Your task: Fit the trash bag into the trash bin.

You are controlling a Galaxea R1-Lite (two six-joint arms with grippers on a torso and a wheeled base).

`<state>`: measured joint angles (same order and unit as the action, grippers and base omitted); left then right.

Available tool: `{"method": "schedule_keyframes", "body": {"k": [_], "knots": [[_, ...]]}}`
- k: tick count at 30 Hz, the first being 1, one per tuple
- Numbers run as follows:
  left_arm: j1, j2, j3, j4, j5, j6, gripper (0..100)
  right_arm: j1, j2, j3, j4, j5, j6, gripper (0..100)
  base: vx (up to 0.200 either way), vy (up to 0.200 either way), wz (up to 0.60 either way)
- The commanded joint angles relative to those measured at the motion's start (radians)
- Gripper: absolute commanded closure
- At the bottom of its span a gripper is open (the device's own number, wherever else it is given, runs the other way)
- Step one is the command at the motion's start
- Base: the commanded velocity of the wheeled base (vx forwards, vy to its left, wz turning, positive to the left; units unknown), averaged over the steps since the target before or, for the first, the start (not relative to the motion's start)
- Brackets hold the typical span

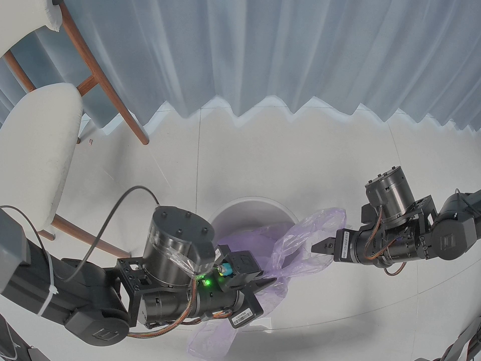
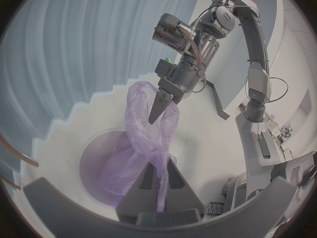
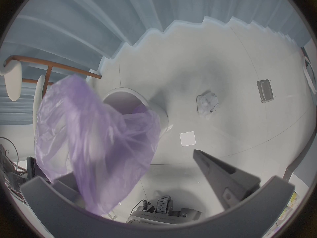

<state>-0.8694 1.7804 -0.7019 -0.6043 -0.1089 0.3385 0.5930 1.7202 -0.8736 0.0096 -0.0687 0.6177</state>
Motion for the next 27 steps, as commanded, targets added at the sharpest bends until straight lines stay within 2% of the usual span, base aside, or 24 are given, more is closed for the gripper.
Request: {"method": "schedule_keyframes", "body": {"k": [1, 11, 12, 16, 23, 24, 25, 27], "knots": [[0.000, -0.009, 0.004, 0.008, -0.003, -0.001, 100, 0.001, 0.002, -0.002, 0.000, 0.001, 0.001, 100, 0.000, 0.000, 0.00], [-0.016, -0.009, 0.032, -0.002, 0.038, -0.027, 100, 0.008, -0.004, -0.008, -0.008, 0.003, -0.012, 100, 0.000, 0.000, 0.00], [-0.020, -0.010, 0.047, -0.005, 0.038, -0.033, 0, 0.008, -0.004, -0.008, -0.008, 0.003, -0.016, 100, 0.000, 0.000, 0.00], [-0.025, -0.042, 0.056, 0.006, 0.051, -0.128, 0, 0.008, -0.007, -0.008, -0.011, 0.003, -0.016, 100, 0.000, 0.000, 0.00], [0.004, -0.141, 0.116, 0.034, 0.055, -0.210, 0, 0.001, -0.017, 0.004, -0.011, 0.004, -0.015, 100, 0.000, 0.000, 0.00], [0.004, -0.187, 0.148, 0.037, 0.054, -0.260, 0, 0.001, -0.022, 0.005, -0.011, 0.006, -0.015, 100, 0.000, 0.000, 0.00], [0.004, -0.187, 0.148, 0.037, 0.054, -0.260, 0, 0.001, -0.022, 0.005, -0.011, 0.006, -0.015, 100, 0.000, 0.000, 0.00], [0.007, -0.273, 0.214, 0.050, 0.046, -0.332, 0, -0.001, -0.024, -0.004, -0.013, 0.006, -0.010, 100, 0.000, 0.000, 0.00]]}}
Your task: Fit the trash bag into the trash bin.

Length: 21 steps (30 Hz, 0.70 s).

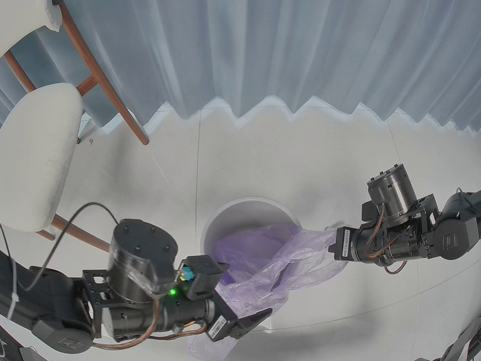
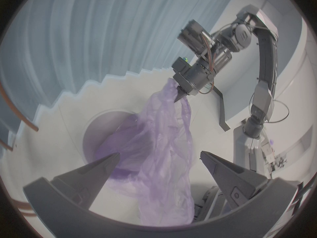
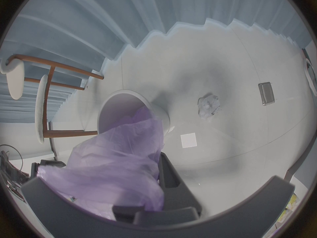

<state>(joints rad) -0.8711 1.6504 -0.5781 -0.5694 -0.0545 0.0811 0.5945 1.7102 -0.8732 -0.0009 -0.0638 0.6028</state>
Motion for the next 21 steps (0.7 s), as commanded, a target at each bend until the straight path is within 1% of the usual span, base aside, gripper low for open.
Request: {"method": "schedule_keyframes", "body": {"k": [1, 2, 4, 5, 7, 10, 13, 17, 21], "knots": [[0.011, -0.170, 0.116, 0.020, -0.016, -0.099, 0, -0.004, -0.014, -0.009, -0.002, 0.001, 0.006, 100, 0.000, 0.000, 0.00], [0.012, -0.196, 0.141, 0.020, -0.022, -0.129, 0, -0.008, -0.012, -0.012, -0.002, 0.001, 0.006, 100, 0.000, 0.000, 0.00], [0.012, -0.196, 0.141, 0.020, -0.022, -0.129, 0, -0.008, -0.012, -0.012, -0.002, 0.001, 0.006, 100, 0.000, 0.000, 0.00], [0.012, -0.235, 0.201, 0.013, -0.024, -0.234, 0, -0.019, -0.011, -0.017, -0.002, 0.001, 0.008, 100, 0.000, 0.000, 0.00], [0.012, -0.258, 0.247, 0.011, -0.030, -0.280, 0, -0.021, -0.012, -0.012, -0.002, 0.002, 0.009, 100, 0.000, 0.000, 0.00], [0.014, -0.268, 0.311, 0.009, -0.070, -0.280, 0, -0.022, -0.012, -0.004, -0.002, 0.002, 0.009, 100, 0.000, 0.000, 0.00], [0.014, -0.267, 0.334, 0.011, -0.082, -0.279, 0, -0.022, -0.012, -0.009, -0.002, 0.002, 0.009, 100, 0.000, 0.000, 0.00], [0.046, -0.227, 0.322, 0.006, -0.084, -0.280, 0, -0.024, -0.012, -0.017, -0.002, 0.002, 0.009, 100, 0.000, 0.000, 0.00], [0.058, -0.164, 0.311, -0.021, -0.084, -0.282, 0, -0.022, -0.012, -0.012, -0.002, 0.002, 0.023, 100, 0.000, 0.000, 0.00]]}}
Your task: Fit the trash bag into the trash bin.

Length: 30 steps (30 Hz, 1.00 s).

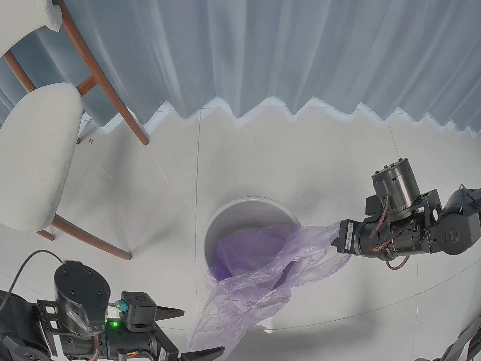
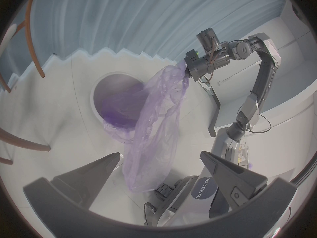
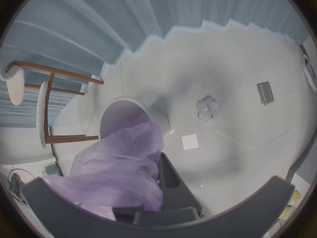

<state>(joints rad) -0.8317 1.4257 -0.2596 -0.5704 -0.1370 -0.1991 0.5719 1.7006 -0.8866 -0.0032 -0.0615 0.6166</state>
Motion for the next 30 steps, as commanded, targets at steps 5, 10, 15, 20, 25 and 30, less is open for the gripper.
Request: {"method": "schedule_keyframes", "body": {"k": [5, 10, 15, 20, 25, 30], "knots": [[0.037, 0.203, 0.000, -0.170, 0.000, 0.001, 0, -0.003, -0.006, -0.006, 0.000, 0.000, 0.020, 100, 0.000, 0.000, 0.00], [0.049, 0.334, -0.006, -0.313, 0.004, 0.007, 0, -0.003, -0.006, -0.006, 0.000, 0.000, 0.020, 100, 0.000, 0.000, 0.00], [0.086, 0.496, 0.023, -0.540, 0.007, 0.029, 100, -0.003, -0.015, -0.006, 0.000, 0.000, 0.020, 100, 0.000, 0.000, 0.00], [0.108, 0.590, 0.051, -0.710, -0.003, 0.023, 100, -0.003, -0.032, -0.005, 0.000, 0.006, 0.040, 100, 0.000, 0.000, 0.00], [0.135, 0.614, 0.085, -0.901, -0.019, 0.000, 100, -0.006, -0.044, -0.015, 0.000, 0.006, 0.049, 100, 0.000, 0.000, 0.00], [0.174, 0.581, 0.072, -0.977, -0.019, -0.102, 100, -0.021, -0.087, -0.025, 0.000, 0.008, 0.049, 100, 0.000, 0.000, 0.00]]}}
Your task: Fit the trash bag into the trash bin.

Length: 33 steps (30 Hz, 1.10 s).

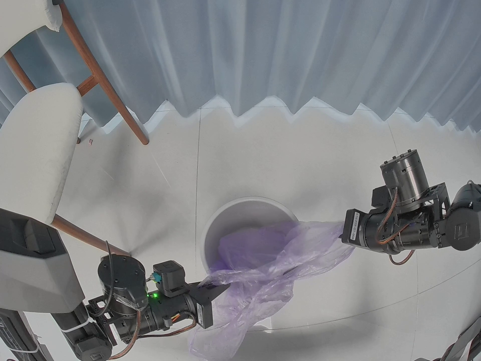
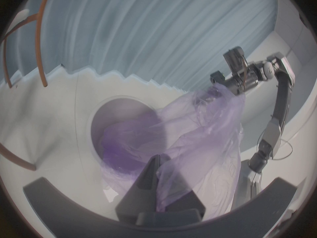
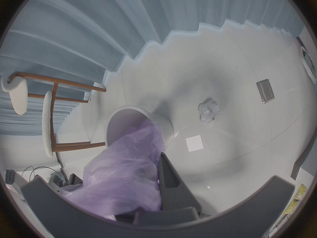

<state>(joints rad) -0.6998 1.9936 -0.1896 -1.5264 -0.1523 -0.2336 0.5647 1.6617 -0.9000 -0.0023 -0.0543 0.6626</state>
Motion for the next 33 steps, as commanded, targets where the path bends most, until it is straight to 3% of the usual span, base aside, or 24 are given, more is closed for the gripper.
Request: {"method": "schedule_keyframes", "body": {"k": [1, 6, 7, 8, 13, 15, 27, 33], "knots": [[0.045, -0.006, -0.005, -0.021, -0.004, -0.087, 100, -0.016, -0.054, -0.016, -0.001, 0.004, 0.003, 100, 0.000, 0.000, 0.00], [0.052, -0.044, -0.085, -0.014, -0.003, -0.270, 100, -0.020, -0.071, -0.065, 0.001, 0.053, 0.049, 100, 0.000, 0.000, 0.00], [0.052, -0.044, -0.085, -0.014, -0.003, -0.270, 100, -0.020, -0.071, -0.065, 0.001, 0.053, 0.049, 100, 0.000, 0.000, 0.00], [0.052, -0.047, -0.126, -0.014, -0.003, -0.339, 100, -0.023, -0.066, -0.088, 0.001, 0.053, 0.069, 100, 0.000, 0.000, 0.00], [0.056, -0.088, -0.263, 0.054, 0.000, -0.467, 100, -0.022, -0.059, -0.112, 0.005, 0.070, 0.078, 100, 0.000, 0.000, 0.00], [0.057, -0.104, -0.281, 0.080, 0.004, -0.481, 100, -0.020, -0.059, -0.117, 0.007, 0.074, 0.078, 100, 0.000, 0.000, 0.00], [0.105, -0.302, -0.559, 0.695, -0.004, -0.549, 100, -0.034, 0.021, -0.218, 0.013, 0.103, 0.068, 100, 0.000, 0.000, 0.00], [0.105, -0.260, -0.663, 0.775, -0.003, -0.546, 100, -0.075, 0.081, -0.323, 0.015, 0.143, 0.057, 100, 0.000, 0.000, 0.00]]}}
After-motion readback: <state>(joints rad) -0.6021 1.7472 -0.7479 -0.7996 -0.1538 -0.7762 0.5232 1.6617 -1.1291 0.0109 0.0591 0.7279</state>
